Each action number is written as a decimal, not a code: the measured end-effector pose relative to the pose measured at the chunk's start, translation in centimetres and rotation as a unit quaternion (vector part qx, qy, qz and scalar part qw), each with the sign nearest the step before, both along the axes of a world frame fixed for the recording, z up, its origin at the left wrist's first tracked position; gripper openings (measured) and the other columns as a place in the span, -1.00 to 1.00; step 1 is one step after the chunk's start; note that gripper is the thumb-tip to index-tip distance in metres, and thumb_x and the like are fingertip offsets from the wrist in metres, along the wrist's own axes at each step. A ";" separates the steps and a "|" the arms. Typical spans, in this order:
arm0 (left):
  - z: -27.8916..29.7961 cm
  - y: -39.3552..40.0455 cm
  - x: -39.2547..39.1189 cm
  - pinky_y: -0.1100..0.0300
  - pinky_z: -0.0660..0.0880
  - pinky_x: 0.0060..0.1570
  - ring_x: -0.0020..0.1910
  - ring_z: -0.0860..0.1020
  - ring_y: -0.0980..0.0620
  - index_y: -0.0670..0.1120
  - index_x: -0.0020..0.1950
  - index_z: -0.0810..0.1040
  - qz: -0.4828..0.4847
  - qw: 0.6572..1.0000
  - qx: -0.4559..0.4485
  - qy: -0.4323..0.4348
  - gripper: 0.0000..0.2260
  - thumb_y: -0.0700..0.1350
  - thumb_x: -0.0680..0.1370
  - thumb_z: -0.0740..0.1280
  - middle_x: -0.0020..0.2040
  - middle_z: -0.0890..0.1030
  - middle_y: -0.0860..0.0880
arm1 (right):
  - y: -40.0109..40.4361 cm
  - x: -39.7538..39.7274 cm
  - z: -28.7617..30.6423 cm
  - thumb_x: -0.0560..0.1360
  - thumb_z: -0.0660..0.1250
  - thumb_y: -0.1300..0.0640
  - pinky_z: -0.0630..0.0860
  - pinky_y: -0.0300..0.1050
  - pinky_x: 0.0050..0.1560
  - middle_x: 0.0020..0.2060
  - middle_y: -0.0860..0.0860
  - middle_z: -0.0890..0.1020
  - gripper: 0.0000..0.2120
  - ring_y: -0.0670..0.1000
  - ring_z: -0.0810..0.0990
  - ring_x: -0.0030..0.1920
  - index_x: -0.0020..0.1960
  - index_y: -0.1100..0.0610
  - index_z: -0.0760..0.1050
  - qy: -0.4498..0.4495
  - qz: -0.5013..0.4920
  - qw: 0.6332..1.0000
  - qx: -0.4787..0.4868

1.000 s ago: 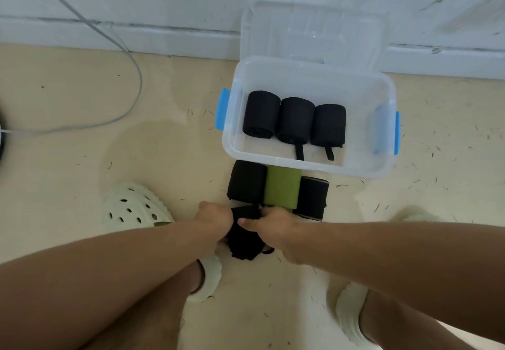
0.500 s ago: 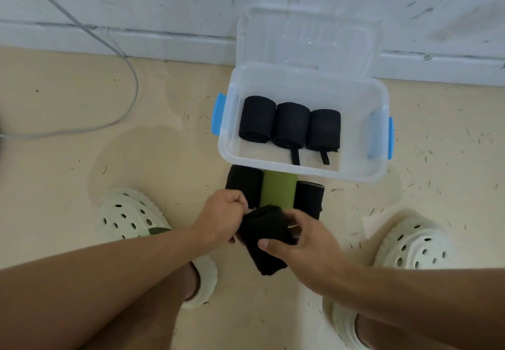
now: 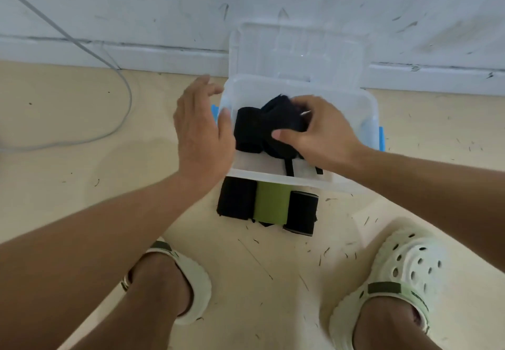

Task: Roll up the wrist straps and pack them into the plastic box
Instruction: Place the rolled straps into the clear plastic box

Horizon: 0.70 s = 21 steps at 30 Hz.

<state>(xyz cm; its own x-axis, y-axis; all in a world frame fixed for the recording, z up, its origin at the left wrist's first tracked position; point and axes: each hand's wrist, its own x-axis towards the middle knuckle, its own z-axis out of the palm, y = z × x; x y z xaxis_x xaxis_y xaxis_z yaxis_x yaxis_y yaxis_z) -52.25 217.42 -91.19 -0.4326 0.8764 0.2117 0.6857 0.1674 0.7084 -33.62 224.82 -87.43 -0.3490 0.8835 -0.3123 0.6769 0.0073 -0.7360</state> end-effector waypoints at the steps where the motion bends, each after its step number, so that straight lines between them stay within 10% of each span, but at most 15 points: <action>1: -0.8 0.5 -0.7 0.18 0.21 0.46 0.46 0.39 -0.05 -0.18 0.39 0.45 0.005 0.999 -0.041 0.001 -0.68 -0.18 0.64 0.19 0.48 0.45 -0.09 | 0.5 -0.7 -0.9 0.45 0.56 -0.01 0.50 -0.33 -0.12 0.02 -0.14 0.66 -0.57 -0.11 0.65 -0.02 0.28 -0.01 0.57 -0.026 0.042 0.999 -0.007; 11: -3.0 0.7 -0.9 0.10 0.24 0.47 0.51 0.34 -0.06 -0.14 0.58 0.30 0.044 0.984 -0.155 -0.070 -0.61 -0.08 0.75 0.09 0.56 0.38 -0.09 | 0.3 -5.2 -5.4 0.42 0.60 0.00 0.57 -0.04 0.25 0.27 0.01 0.67 -0.36 0.05 0.62 0.24 0.44 0.07 0.53 -0.154 0.247 0.957 -0.012; 16: -3.3 0.8 -0.9 0.08 0.27 0.45 0.48 0.37 -0.08 -0.13 0.58 0.30 0.042 0.985 -0.154 -0.063 -0.61 -0.07 0.76 0.08 0.54 0.39 -0.10 | 1.2 -4.9 -4.9 0.47 0.57 0.08 0.50 -0.20 0.19 0.34 0.01 0.63 -0.32 0.05 0.64 0.25 0.54 0.08 0.43 -0.194 0.313 0.930 -0.014; 21: -3.5 0.8 -0.8 0.10 0.28 0.44 0.47 0.39 -0.07 -0.15 0.57 0.31 0.047 0.986 -0.149 -0.052 -0.61 -0.07 0.76 0.08 0.52 0.41 -0.10 | 1.0 -5.2 -6.0 0.42 0.61 0.13 0.57 -0.10 0.23 0.15 0.03 0.71 -0.54 0.05 0.67 0.16 0.29 0.12 0.64 -0.182 0.274 0.944 0.003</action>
